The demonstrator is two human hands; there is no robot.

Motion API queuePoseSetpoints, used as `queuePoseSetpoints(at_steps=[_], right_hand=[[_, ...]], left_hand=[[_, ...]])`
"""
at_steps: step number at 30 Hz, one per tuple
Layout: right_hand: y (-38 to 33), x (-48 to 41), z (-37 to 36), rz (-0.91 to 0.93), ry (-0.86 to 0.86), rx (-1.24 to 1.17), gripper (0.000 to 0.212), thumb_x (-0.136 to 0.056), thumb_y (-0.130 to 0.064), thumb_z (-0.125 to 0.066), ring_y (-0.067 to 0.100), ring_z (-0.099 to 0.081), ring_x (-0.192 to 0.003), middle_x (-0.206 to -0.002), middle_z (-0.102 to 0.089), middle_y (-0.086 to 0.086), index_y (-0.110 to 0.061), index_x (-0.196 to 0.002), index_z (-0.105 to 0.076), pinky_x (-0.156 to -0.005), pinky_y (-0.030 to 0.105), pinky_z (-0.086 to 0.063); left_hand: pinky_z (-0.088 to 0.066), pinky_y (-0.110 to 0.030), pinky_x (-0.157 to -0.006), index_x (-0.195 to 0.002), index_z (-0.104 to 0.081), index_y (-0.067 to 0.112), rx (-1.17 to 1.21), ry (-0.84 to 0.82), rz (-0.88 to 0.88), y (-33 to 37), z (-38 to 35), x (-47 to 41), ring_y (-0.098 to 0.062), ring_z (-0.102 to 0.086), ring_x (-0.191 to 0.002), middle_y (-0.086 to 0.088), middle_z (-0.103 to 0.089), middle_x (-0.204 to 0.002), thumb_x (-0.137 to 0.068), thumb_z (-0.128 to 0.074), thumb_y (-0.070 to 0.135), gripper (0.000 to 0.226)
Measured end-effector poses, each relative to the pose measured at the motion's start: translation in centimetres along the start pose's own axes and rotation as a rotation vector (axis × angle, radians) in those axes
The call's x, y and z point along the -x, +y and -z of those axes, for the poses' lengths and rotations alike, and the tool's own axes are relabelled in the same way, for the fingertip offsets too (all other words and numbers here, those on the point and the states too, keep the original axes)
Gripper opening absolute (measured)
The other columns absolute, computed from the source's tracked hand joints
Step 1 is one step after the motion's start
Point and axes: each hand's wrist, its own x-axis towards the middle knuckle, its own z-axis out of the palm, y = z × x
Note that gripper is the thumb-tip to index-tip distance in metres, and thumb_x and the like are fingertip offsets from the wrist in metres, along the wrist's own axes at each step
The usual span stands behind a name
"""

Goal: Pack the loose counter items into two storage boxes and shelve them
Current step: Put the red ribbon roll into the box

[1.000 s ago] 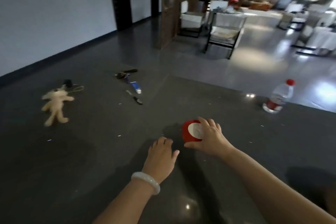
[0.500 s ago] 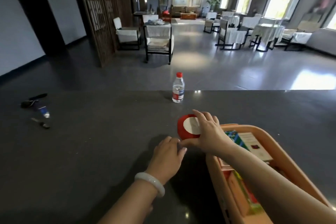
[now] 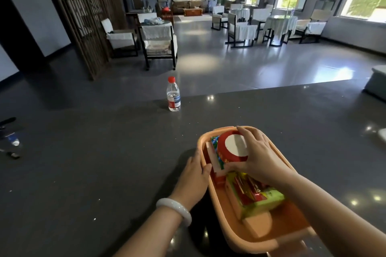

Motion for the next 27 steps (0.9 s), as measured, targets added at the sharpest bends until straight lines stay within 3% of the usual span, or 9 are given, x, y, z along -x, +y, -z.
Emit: queuePoseSetpoints(at_steps=[3, 7, 14, 17, 21, 23, 27], right_hand=[[-0.2, 2.0, -0.4, -0.086, 0.018, -0.050, 0.115, -0.058, -0.069, -0.077, 0.017, -0.032, -0.134, -0.147, -0.025, -0.008, -0.028, -0.149, -0.020, -0.106, 0.036, -0.042], [-0.8, 5.1, -1.2, -0.181, -0.006, -0.072, 0.117, -0.058, -0.065, -0.078, 0.015, -0.034, -0.134, -0.150, -0.025, -0.008, -0.025, -0.150, -0.018, -0.107, 0.040, -0.044], [-0.6, 8.8, -2.3, -0.222, -0.014, -0.156, 0.094, -0.062, -0.053, -0.082, 0.010, -0.041, -0.130, -0.144, -0.039, -0.013, -0.035, -0.139, -0.032, -0.103, 0.035, -0.047], [-0.4, 8.6, -2.4, -0.190, -0.045, -0.140, 0.091, -0.063, -0.050, -0.083, 0.010, -0.038, -0.132, -0.146, -0.036, -0.016, -0.042, -0.135, -0.029, -0.102, 0.035, -0.045], [0.0, 7.3, -1.6, -0.077, -0.139, -0.067, 0.102, -0.064, -0.040, -0.087, 0.013, -0.024, -0.140, -0.150, -0.023, -0.018, -0.044, -0.141, -0.019, -0.112, 0.042, -0.036], [0.4, 6.6, -1.4, -0.021, -0.209, -0.039, 0.111, -0.063, -0.040, -0.088, 0.012, -0.020, -0.140, -0.151, -0.014, -0.019, -0.040, -0.145, -0.013, -0.112, 0.038, -0.034], [1.8, 5.5, -1.2, 0.068, -0.282, -0.026, 0.116, -0.061, -0.044, -0.088, 0.008, -0.024, -0.136, -0.147, -0.010, -0.023, -0.037, -0.148, -0.011, -0.109, 0.030, -0.036]], left_hand=[[-0.032, -0.018, -0.092, -0.155, -0.010, 0.035, 0.073, -0.016, 0.019, -0.1, -0.3, 0.6, -0.002, -0.039, -0.123, 0.006, -0.035, -0.151, -0.104, -0.038, 0.036, 0.058], [-0.040, -0.025, -0.094, -0.153, -0.006, 0.043, 0.234, -0.025, 0.036, -1.1, -0.8, 1.1, -0.014, -0.048, -0.128, 0.003, -0.040, -0.150, -0.104, -0.038, 0.039, 0.059], [-0.039, -0.031, -0.099, -0.154, -0.005, 0.040, 0.343, -0.051, 0.029, -1.5, -1.6, 1.3, -0.019, -0.042, -0.136, 0.000, -0.032, -0.156, -0.104, -0.038, 0.040, 0.061], [-0.039, -0.033, -0.102, -0.154, -0.006, 0.041, 0.348, -0.049, 0.038, -1.5, -1.6, 1.4, -0.019, -0.041, -0.136, 0.001, -0.033, -0.155, -0.104, -0.038, 0.039, 0.059], [-0.046, -0.023, -0.088, -0.152, -0.009, 0.046, 0.351, -0.041, 0.057, -1.5, -1.6, 1.4, -0.012, -0.050, -0.123, 0.005, -0.040, -0.150, -0.103, -0.037, 0.042, 0.057], [-0.045, -0.018, -0.084, -0.152, -0.009, 0.047, 0.359, -0.030, 0.059, -1.6, -1.8, 1.4, -0.008, -0.049, -0.121, 0.007, -0.039, -0.150, -0.103, -0.037, 0.042, 0.057], [-0.038, -0.027, -0.103, -0.153, -0.005, 0.045, 0.324, -0.005, 0.050, -1.7, -2.2, 1.4, -0.013, -0.041, -0.135, 0.005, -0.029, -0.158, -0.102, -0.036, 0.047, 0.060]])
